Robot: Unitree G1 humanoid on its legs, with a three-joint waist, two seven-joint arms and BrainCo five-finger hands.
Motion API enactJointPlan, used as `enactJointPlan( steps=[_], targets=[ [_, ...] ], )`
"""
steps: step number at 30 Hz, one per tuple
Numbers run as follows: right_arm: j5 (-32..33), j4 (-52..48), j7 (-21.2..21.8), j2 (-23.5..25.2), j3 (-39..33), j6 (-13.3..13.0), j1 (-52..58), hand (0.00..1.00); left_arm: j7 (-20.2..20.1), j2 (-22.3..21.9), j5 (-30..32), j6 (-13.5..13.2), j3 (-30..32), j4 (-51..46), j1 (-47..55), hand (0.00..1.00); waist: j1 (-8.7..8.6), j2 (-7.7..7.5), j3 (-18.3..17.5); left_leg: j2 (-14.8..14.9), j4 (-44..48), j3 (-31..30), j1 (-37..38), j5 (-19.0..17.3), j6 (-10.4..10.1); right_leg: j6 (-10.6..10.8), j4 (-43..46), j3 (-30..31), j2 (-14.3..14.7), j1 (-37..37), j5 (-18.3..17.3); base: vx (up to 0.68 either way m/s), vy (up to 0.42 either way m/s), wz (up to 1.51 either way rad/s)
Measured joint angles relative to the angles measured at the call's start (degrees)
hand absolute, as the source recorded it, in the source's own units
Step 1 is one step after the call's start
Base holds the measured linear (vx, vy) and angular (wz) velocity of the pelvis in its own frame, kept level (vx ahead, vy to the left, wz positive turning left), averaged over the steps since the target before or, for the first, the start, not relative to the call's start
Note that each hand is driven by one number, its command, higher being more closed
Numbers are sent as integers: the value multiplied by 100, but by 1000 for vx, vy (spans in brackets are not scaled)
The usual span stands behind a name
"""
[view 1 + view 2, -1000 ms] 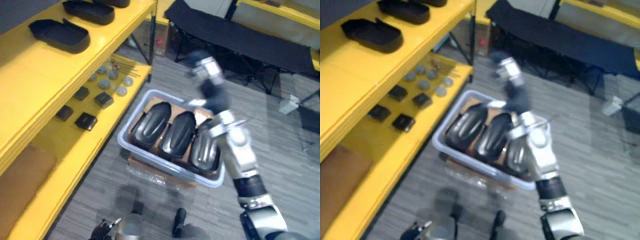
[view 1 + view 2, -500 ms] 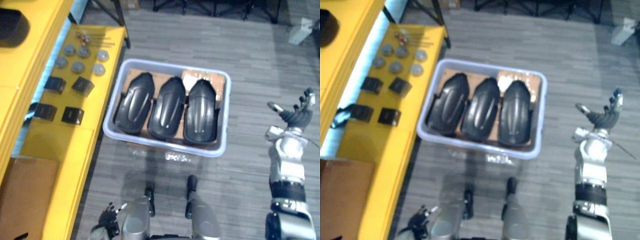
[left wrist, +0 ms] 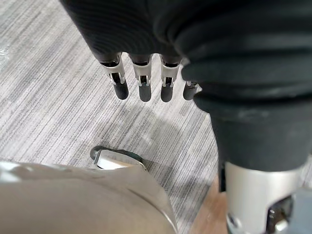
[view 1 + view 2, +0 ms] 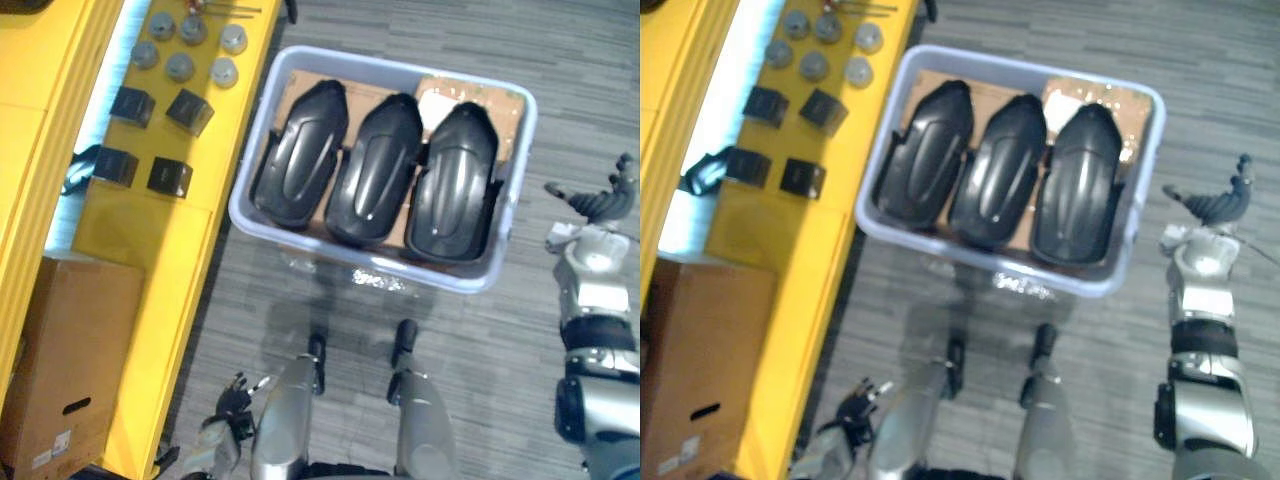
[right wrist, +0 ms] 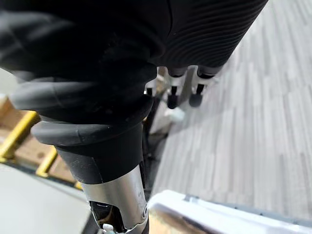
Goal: Walk over and take plastic housings, then place them on the shelf
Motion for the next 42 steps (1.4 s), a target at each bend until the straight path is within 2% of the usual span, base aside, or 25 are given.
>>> enactJointPlan(
  steps=[2,6,10,16,20,24,35,38,42],
  targets=[
    [-76,-32,21,-8,14,-172,-20,0,0,-24,-3,-7,-1,2,-142,0,2,1,8,18,136,-6,-202,-7,9,-18,175,2,-13,-207,-51,-81,25,2],
    [-236,-139,148,0,222,-327,12,0,-2,-127,-12,-73,2,-8,-241,0,5,1,9,43,223,14,-268,-12,15,-26,327,31,-15,-323,-80,-43,9,-3],
    [-394,-343,11,12,236,-721,96,0,-11,-261,-51,-112,-3,-23,-331,0,0,1,9,72,266,18,-368,-12,14,-51,413,40,-10,-443,-101,0,0,0],
    [-399,-661,-1,195,247,-910,194,0,-12,-292,-83,-183,-4,-21,-333,0,-8,1,9,89,234,33,-365,-1,-2,-55,439,62,-17,-483,-106,0,0,0],
    [-385,-772,137,221,416,-909,181,0,-49,-292,-237,-190,-6,-22,-334,0,6,1,9,84,191,60,-377,19,-18,-63,517,94,-31,-563,-130,0,0,0],
    [-319,-753,490,327,467,-608,183,0,-56,-292,-270,-187,-6,-23,-333,0,3,1,9,91,152,43,-374,46,-41,-77,520,78,-27,-569,-140,0,0,0],
    [79,-604,499,563,438,259,127,0,-53,-315,-462,-179,-9,-107,-331,0,15,-2,8,79,181,9,-454,69,-71,-103,834,31,-97,-752,-315,2,-2,2],
    [173,-426,685,624,432,566,59,0,-45,-383,-511,-189,-6,-162,-331,0,17,-1,7,86,185,1,-457,80,-82,-117,937,4,-114,-792,-376,11,-12,3],
    [180,-361,926,629,426,821,-58,0,-36,-415,-695,-188,-7,-270,-331,0,30,-1,7,76,209,2,-472,81,-85,-136,1133,-19,-166,-882,-493,7,-16,5]
  ],
)
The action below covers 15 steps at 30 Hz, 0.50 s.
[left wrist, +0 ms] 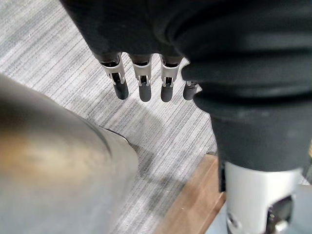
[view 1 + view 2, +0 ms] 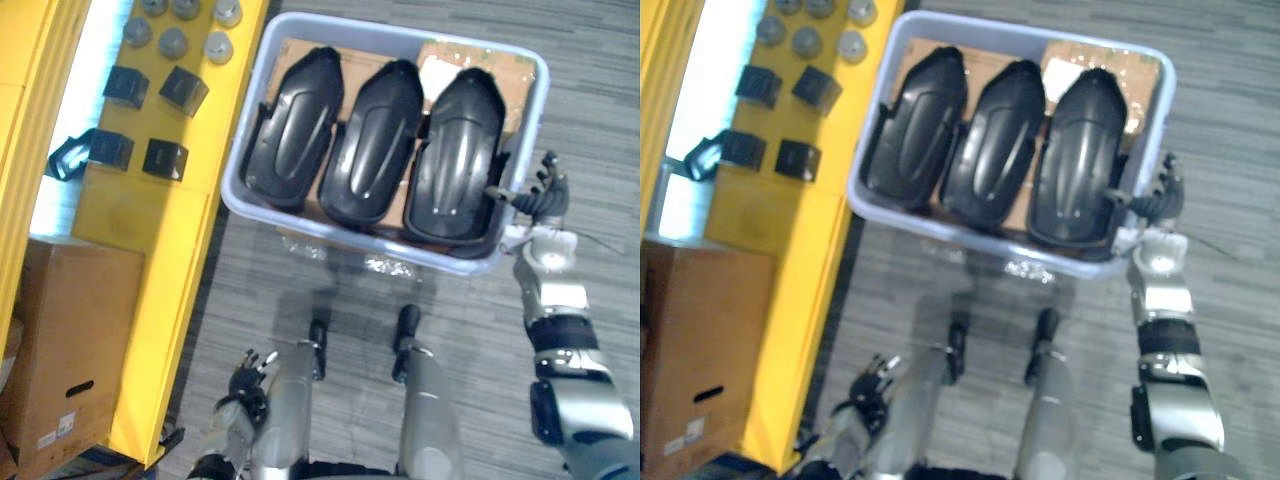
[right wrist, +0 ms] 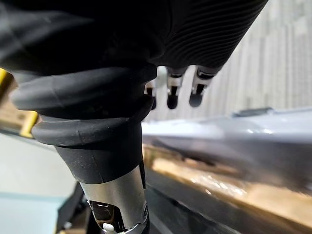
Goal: Walk over and take plastic housings, then place them on the shelf
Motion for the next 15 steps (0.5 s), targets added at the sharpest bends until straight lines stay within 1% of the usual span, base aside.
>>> enactJointPlan(
  steps=[1,2,3,6,8,10,11,13,15],
  targets=[
    [-4,95,73,1,3,59,-54,0,9,0,-23,0,0,-50,0,0,0,-1,0,4,49,-6,-26,0,0,-8,72,-29,-18,-30,-41,-3,-20,13],
    [-7,102,82,-4,-33,64,-85,100,24,-1,-27,-2,-1,-88,-1,0,3,-9,-6,4,74,-11,-93,-1,-1,-20,173,-49,-41,-100,-93,-7,-21,14],
    [-7,108,89,-10,-54,67,-102,100,26,-1,-28,-5,-1,-92,-16,0,4,-10,-6,2,90,-17,-128,-1,-1,-14,206,-51,-49,-137,-112,-21,-21,10],
    [-11,218,116,-56,-96,187,-268,100,32,-9,-50,-4,-2,-134,-37,0,0,-10,-6,1,175,-8,-204,-3,-3,-27,367,-67,-93,-239,-177,-15,-9,2],
    [-96,429,194,-204,-83,347,-424,100,33,-14,-196,-1,-1,-134,-33,0,-1,-11,-6,-3,232,-20,-241,-13,-16,-66,469,-192,-177,-292,-267,-41,-11,6],
    [-219,551,202,-274,-79,471,-514,100,32,-3,-210,1,-1,-142,-41,0,-4,-11,-6,8,269,-85,-304,-19,-36,-82,527,-356,-237,-312,-280,-39,-21,12],
    [-281,574,201,-305,-78,513,-521,100,31,-3,-210,0,-2,-149,-40,0,3,-11,-6,6,273,-101,-309,-17,-40,-89,553,-371,-252,-314,-293,-33,-30,15],
    [-577,640,188,-361,106,726,-576,100,25,-5,-208,-1,-2,-159,-37,0,27,-11,-6,10,285,-132,-302,-11,-62,-108,637,-388,-261,-321,-345,-12,-27,7],
    [-729,750,157,-361,237,820,-680,100,23,-5,-205,-4,-4,-164,-36,0,31,-11,-6,14,285,-133,-303,-6,-73,-116,676,-388,-263,-340,-364,0,0,0]
  ],
)
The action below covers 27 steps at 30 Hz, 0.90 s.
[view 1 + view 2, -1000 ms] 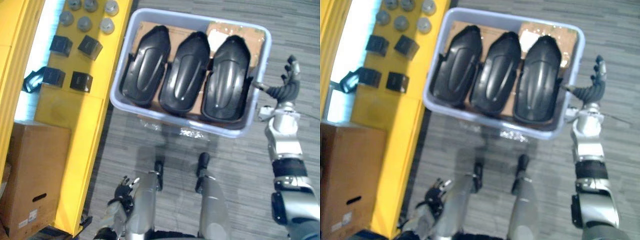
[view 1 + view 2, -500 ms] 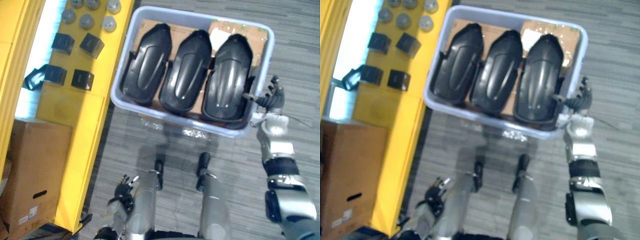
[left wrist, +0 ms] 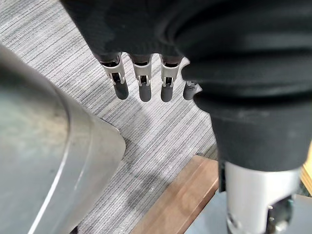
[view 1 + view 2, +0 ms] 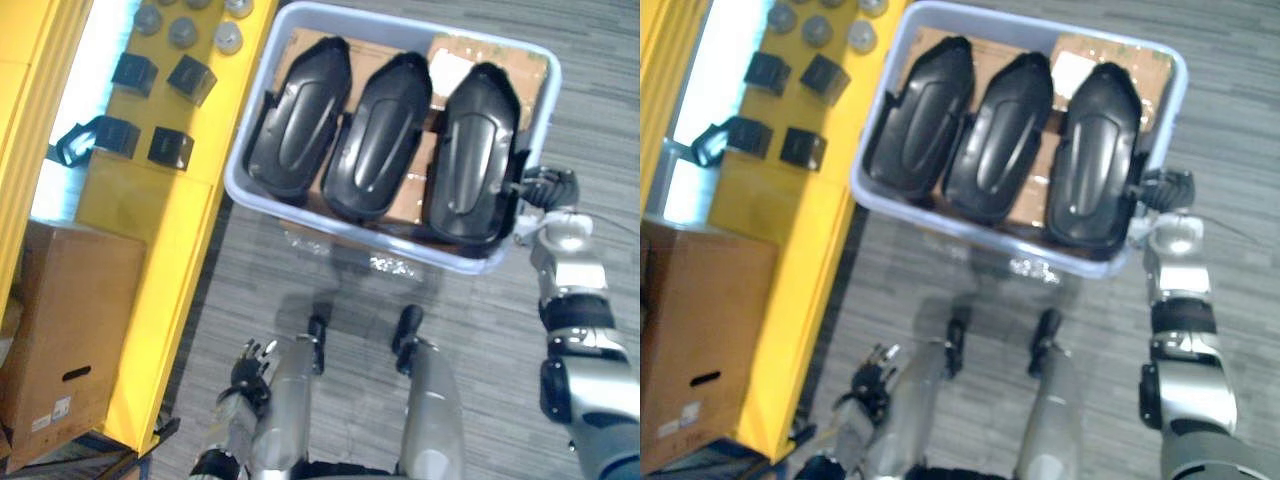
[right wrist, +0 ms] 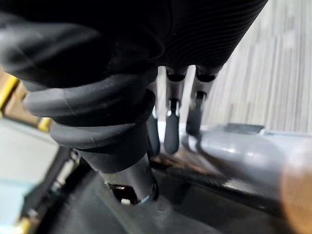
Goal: Walk over and take plastic housings, then place them on the shelf
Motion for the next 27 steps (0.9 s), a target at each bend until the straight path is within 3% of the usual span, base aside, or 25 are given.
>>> enactJointPlan(
  steps=[6,18,23,27],
  targets=[
    [-469,127,-235,3,185,367,-86,100,-36,9,-5,-100,-210,-148,12,0,107,-2,-1,26,66,-15,-12,-7,-22,-29,94,-35,-6,-7,-29,3,0,2],
    [-841,250,-415,-12,413,320,-458,100,-39,24,-39,-451,-625,-708,245,0,108,-64,-31,46,192,-25,-55,-6,-21,-25,134,-125,-29,61,-32,-5,7,3],
    [-844,227,-868,-43,412,305,-458,100,-28,8,-230,-774,-859,-1007,393,0,90,-114,-55,88,161,-8,105,-6,-21,-32,55,-151,10,252,-18,6,2,0],
    [-866,-240,-1389,-219,134,204,-207,100,130,26,-452,-1068,-884,-1920,613,0,74,-123,-54,94,-73,5,505,2,-32,-10,-158,-194,42,653,-5,32,5,1]
  ],
)
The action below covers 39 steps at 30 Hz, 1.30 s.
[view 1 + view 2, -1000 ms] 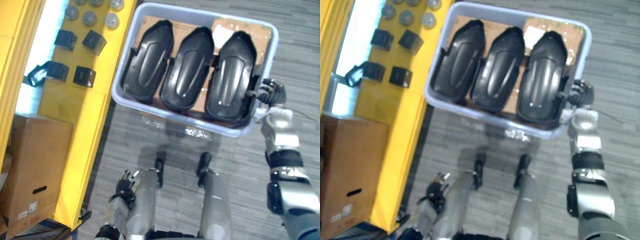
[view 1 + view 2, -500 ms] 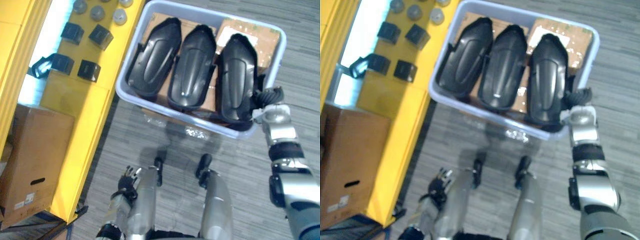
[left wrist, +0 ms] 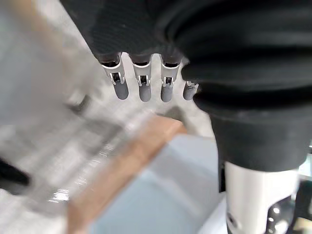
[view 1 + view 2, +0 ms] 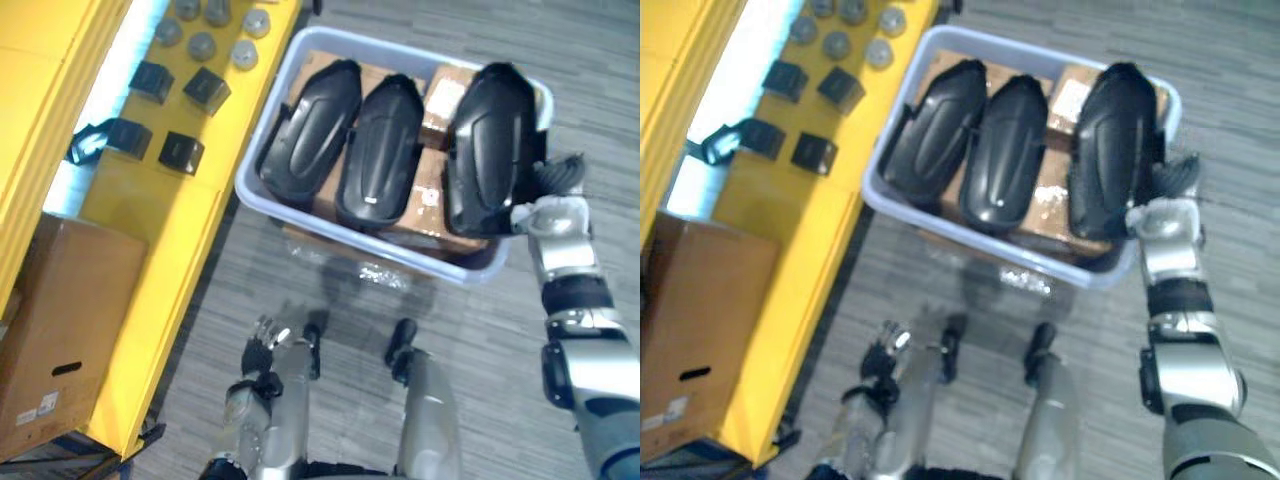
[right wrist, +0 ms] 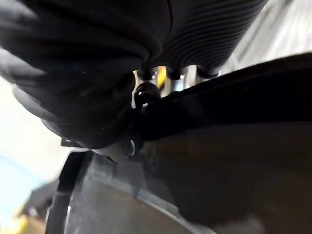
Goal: Walk over and take plastic housings, then place them on the shelf
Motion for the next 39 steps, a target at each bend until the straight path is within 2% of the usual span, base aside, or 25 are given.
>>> enactJointPlan(
  steps=[4,6,8,11,15,17,19,23,25,30,32,34,39],
  targets=[
    [-135,-321,-381,-27,-412,-346,412,100,334,55,67,-161,-32,-936,169,0,-30,-34,-3,2,-319,-36,449,56,-39,25,-298,-85,60,482,77,79,-3,4],
    [-216,-405,-535,-26,-524,-455,576,100,520,225,166,-177,-135,-1380,284,0,-61,-79,-24,-4,-556,-34,691,118,-43,46,-548,-103,103,727,155,102,-8,0],
    [-332,-515,-763,-4,-616,-657,791,100,863,401,864,-132,-148,-2087,589,0,-176,-100,-18,-6,-892,-60,1055,205,-42,101,-1058,-172,197,1181,343,114,8,2],
    [-390,-1166,-1065,142,-910,-792,1398,100,1073,455,1588,-50,-19,-2991,913,0,-284,-152,-64,-41,-1279,-116,1497,310,-42,155,-1710,-270,294,1760,565,120,16,10],
    [-737,-2155,-1405,674,-968,-976,2340,100,1014,506,2319,202,58,-3605,1009,0,-319,-339,-452,-44,-1664,-145,1806,381,-53,184,-2329,-369,410,2181,747,107,-4,4],
    [-1039,-2752,-1586,1092,-900,-1108,2870,100,786,565,2796,290,35,-3987,948,0,-328,-437,-696,-42,-1810,-134,2040,381,-53,212,-2566,-377,462,2443,781,114,-4,-2],
    [-1318,-3024,-1688,1248,-790,-1248,3127,100,567,695,2951,308,39,-4202,795,0,-338,-462,-883,-48,-1899,-76,2170,381,-53,227,-2681,-366,471,2561,800,94,6,-10],
    [-1725,-3268,-1923,1373,-513,-1717,3283,100,0,850,2797,406,21,-4368,366,0,-366,-449,-1072,-75,-2050,75,2466,379,-51,238,-2923,-241,486,2819,900,40,29,-18],
    [-1974,-3424,-2021,1442,-270,-2021,3277,100,-332,887,2360,706,-174,-4298,-26,0,-403,-450,-1153,-90,-2105,151,2588,379,-49,245,-3026,-174,497,2906,966,-19,19,-18],
    [-2470,-3452,-2065,1537,485,-2426,3230,100,-426,879,1750,1250,-649,-3475,-669,0,-461,-445,-1397,-93,-2240,313,2826,372,-39,241,-3091,-9,532,3020,1025,-43,20,-18],
    [-2586,-3454,-2065,1680,751,-2614,3097,100,-521,871,1299,1502,-797,-2913,-907,0,-482,-462,-1463,-86,-2236,388,2831,369,-34,212,-3202,98,556,3023,1130,-78,21,-19],
    [-2621,-3453,-2067,1723,945,-2683,2984,100,-607,869,1095,1668,-938,-2624,-1001,0,-484,-462,-1464,-83,-2221,433,2842,370,-34,192,-3234,158,564,3027,1185,-100,23,-17],
    [-2800,-3451,-2112,1830,1191,-2950,2924,100,-665,854,1067,1672,-1133,-2477,-1010,0,-505,-471,-1480,-74,-2217,463,2941,369,-34,183,-3235,231,576,3111,1206,-84,16,-5]
  ],
)
